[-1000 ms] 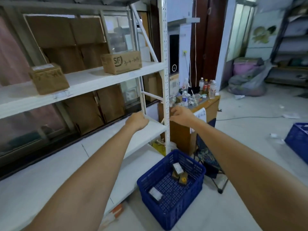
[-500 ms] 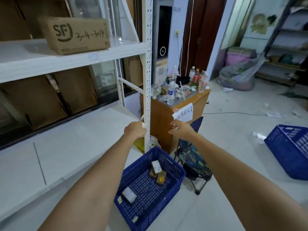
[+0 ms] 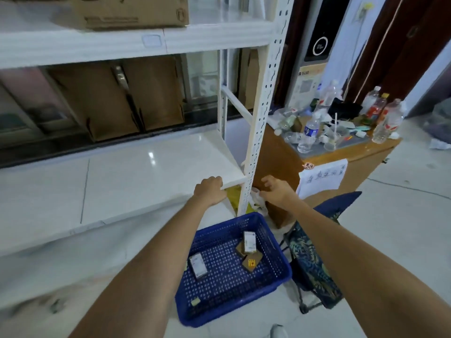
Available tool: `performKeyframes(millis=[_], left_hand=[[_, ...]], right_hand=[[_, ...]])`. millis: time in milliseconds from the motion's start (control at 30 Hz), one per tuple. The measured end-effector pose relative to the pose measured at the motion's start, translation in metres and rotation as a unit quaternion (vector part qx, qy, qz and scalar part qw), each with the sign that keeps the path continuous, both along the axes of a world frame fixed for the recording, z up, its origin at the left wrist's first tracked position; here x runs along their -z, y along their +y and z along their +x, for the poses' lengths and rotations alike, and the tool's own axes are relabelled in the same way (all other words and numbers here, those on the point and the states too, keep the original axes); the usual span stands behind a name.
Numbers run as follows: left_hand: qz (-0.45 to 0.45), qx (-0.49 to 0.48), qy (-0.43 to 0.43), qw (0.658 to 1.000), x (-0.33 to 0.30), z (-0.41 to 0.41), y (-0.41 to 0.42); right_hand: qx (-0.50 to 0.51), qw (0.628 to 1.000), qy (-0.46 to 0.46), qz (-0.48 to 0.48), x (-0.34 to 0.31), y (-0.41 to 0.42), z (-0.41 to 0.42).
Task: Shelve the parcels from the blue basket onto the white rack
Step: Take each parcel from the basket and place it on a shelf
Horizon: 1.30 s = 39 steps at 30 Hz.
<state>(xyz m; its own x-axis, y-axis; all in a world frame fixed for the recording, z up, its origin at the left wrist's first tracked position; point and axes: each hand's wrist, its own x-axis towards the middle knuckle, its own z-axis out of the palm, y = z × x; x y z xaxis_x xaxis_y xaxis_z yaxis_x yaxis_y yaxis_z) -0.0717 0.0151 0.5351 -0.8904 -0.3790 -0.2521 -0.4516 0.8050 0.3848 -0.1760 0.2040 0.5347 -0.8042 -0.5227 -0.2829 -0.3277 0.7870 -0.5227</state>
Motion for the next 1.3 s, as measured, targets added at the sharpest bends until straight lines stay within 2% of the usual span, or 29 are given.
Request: performKeyframes(millis=[200, 367, 467, 667, 967, 1100, 1300], left_hand=[[0.086, -0.087, -0.021, 0.992, 0.057, -0.026, 0.001], [0.157, -0.160, -0.012, 0.974, 0.130, -0.049, 0.011], [0.196, -0.186, -0.004, 0.963, 0.205, -0.068, 0.017], [0.244, -0.218, -0.009, 0.945, 0.401, -0.103, 0.032], [0.232, -0.187, -0.067, 0.952, 0.692, -0.155, 0.051], [0.226, -0.188, -0.073, 0.953, 0.762, -0.180, 0.050], [0.229, -0.180, -0.090, 0.952, 0.834, -0.211, 0.050]], right_hand=[[-0.083, 0.996, -0.034, 0.021, 0.049, -0.009, -0.071], [-0.116, 0.991, -0.040, 0.047, 0.128, -0.005, -0.110], [-0.116, 0.991, -0.042, 0.059, 0.200, 0.001, -0.124], [-0.080, 0.991, -0.067, 0.087, 0.408, 0.010, -0.146], [-0.044, 0.992, -0.070, 0.097, 0.688, 0.002, -0.174], [-0.003, 0.996, -0.044, 0.080, 0.758, -0.006, -0.187], [0.067, 0.992, -0.084, 0.066, 0.827, -0.022, -0.197]])
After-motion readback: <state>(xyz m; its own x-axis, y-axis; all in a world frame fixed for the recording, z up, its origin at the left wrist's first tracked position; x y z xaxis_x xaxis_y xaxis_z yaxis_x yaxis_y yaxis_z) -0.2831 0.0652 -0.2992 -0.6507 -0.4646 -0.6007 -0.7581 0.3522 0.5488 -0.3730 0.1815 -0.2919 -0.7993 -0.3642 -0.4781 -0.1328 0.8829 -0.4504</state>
